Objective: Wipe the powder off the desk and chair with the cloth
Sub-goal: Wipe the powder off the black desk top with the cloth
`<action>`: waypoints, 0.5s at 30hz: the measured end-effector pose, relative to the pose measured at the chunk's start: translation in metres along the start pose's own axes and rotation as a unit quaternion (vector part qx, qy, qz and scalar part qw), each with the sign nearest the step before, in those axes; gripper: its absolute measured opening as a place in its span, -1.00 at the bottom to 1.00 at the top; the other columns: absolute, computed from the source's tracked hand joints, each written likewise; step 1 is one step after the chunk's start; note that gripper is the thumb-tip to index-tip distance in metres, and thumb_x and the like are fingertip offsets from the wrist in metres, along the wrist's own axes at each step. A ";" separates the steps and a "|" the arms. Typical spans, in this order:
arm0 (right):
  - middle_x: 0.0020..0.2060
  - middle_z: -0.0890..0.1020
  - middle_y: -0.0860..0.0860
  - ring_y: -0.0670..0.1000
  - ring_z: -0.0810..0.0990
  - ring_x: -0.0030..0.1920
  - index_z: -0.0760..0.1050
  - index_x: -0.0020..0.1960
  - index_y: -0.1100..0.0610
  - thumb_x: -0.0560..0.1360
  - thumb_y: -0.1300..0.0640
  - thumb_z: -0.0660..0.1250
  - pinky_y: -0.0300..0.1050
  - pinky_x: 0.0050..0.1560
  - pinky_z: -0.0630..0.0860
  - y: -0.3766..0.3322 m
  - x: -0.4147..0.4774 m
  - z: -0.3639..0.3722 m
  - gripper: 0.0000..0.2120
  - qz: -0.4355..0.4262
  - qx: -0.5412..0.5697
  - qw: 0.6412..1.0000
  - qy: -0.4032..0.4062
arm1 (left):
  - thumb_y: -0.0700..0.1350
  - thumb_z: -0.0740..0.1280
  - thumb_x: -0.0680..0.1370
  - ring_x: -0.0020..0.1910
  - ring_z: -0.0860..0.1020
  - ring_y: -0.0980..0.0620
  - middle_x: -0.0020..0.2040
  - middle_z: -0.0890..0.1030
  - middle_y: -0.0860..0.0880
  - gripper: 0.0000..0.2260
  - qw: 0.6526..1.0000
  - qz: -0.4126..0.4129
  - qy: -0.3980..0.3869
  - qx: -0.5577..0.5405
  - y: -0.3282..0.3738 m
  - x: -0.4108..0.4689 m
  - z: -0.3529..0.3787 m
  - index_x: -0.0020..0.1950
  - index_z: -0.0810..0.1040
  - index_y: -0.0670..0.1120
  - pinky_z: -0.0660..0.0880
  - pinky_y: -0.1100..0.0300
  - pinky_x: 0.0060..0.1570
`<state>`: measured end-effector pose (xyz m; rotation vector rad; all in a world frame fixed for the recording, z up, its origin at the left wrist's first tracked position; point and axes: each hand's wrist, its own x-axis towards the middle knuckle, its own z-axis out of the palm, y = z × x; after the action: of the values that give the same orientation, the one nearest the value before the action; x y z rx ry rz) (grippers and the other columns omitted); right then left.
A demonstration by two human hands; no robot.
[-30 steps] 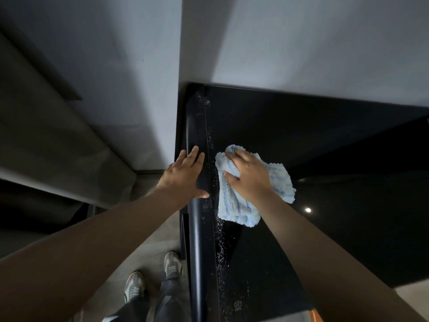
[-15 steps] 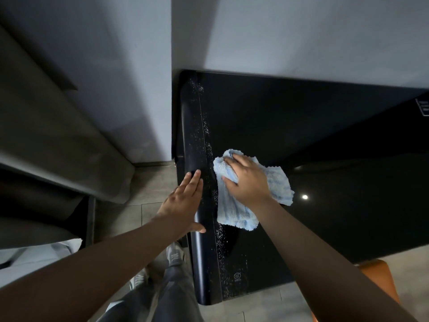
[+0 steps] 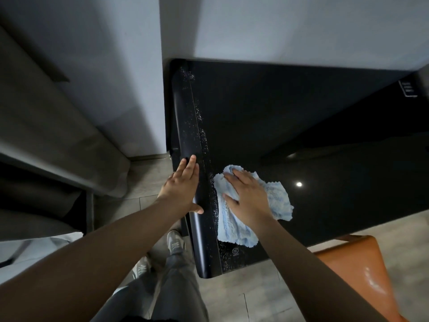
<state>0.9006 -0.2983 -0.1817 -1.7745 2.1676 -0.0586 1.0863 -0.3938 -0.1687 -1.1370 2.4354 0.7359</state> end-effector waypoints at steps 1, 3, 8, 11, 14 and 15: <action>0.44 0.37 -0.04 0.07 0.28 0.47 0.35 0.45 -0.04 0.53 -0.10 0.30 0.04 0.39 0.34 0.000 -0.005 0.001 -0.49 0.001 0.002 1.000 -0.001 | 0.22 0.47 0.35 0.55 -0.23 -0.10 0.53 -0.37 -0.09 0.12 1.000 -0.001 -0.001 -0.002 0.000 0.000 0.000 0.55 -0.23 -0.20 0.06 0.00 0.51; 0.45 0.36 -0.03 0.08 0.26 0.48 0.34 0.45 -0.04 0.53 -0.09 0.30 0.05 0.40 0.31 0.001 -0.014 0.003 -0.49 0.007 0.004 1.000 -0.005 | 0.21 0.48 0.35 0.55 -0.23 -0.10 0.53 -0.37 -0.09 0.12 1.000 -0.001 -0.003 -0.004 0.000 0.000 -0.001 0.55 -0.23 -0.20 0.05 -0.01 0.51; 0.44 0.37 -0.02 0.09 0.28 0.47 0.35 0.45 -0.03 0.52 -0.09 0.30 0.08 0.36 0.36 0.001 -0.038 0.007 -0.48 0.010 0.005 1.000 -0.007 | 0.20 0.48 0.35 0.54 -0.23 -0.11 0.53 -0.37 -0.09 0.13 1.000 -0.001 -0.006 0.002 0.000 0.000 -0.001 0.55 -0.24 -0.20 0.06 -0.05 0.51; 0.45 0.34 -0.06 0.06 0.27 0.47 0.31 0.46 -0.07 0.52 -0.12 0.27 0.06 0.36 0.35 0.001 -0.056 0.011 -0.47 0.019 -0.004 1.000 -0.013 | 0.21 0.48 0.35 0.54 -0.23 -0.11 0.53 -0.38 -0.09 0.13 1.000 -0.003 -0.008 0.012 0.000 -0.002 -0.001 0.55 -0.25 -0.19 0.07 -0.04 0.48; 0.46 0.31 -0.09 0.03 0.24 0.48 0.29 0.46 -0.09 0.52 -0.14 0.24 0.03 0.37 0.30 0.001 -0.077 0.016 -0.47 0.025 -0.008 0.999 -0.020 | 0.21 0.48 0.34 0.54 -0.22 -0.12 0.53 -0.37 -0.10 0.13 1.000 -0.001 -0.011 0.014 0.001 -0.003 -0.003 0.55 -0.24 -0.19 0.07 -0.05 0.49; 0.46 0.31 -0.09 0.03 0.24 0.48 0.30 0.46 -0.08 0.52 -0.14 0.23 0.03 0.37 0.30 0.000 -0.084 0.018 -0.48 0.029 -0.008 0.999 -0.021 | 0.20 0.48 0.35 0.55 -0.21 -0.12 0.53 -0.37 -0.10 0.13 1.000 -0.001 -0.011 0.013 0.002 -0.003 -0.004 0.55 -0.24 -0.20 0.08 -0.06 0.50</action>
<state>0.9190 -0.2146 -0.1791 -1.7056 2.1933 0.0094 1.0864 -0.3928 -0.1634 -1.1145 2.4189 0.7097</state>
